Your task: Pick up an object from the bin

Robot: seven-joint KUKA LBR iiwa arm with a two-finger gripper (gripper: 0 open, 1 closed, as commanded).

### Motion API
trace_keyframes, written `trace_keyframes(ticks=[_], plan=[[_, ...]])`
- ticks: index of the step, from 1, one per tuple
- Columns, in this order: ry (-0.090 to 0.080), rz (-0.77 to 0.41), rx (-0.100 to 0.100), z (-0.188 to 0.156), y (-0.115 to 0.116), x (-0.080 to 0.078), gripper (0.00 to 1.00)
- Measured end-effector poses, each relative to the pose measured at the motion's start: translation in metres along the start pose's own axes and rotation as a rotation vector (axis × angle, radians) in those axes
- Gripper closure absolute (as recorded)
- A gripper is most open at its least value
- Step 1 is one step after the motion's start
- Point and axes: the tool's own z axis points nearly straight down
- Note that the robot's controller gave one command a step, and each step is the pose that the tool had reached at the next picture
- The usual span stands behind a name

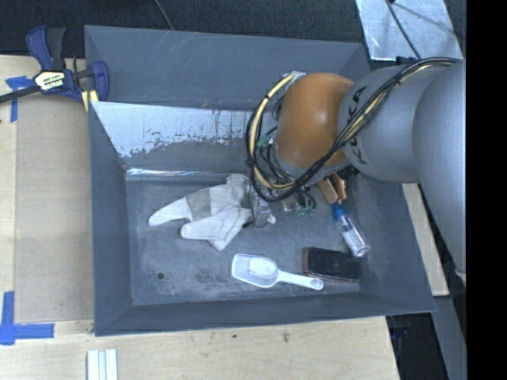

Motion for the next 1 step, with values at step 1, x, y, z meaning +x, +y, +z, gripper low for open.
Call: trace_keyframes(ticks=[1], plan=[[-0.002, -0.065, 0.002, -0.1472, -0.0506, 0.0494, 1.00]])
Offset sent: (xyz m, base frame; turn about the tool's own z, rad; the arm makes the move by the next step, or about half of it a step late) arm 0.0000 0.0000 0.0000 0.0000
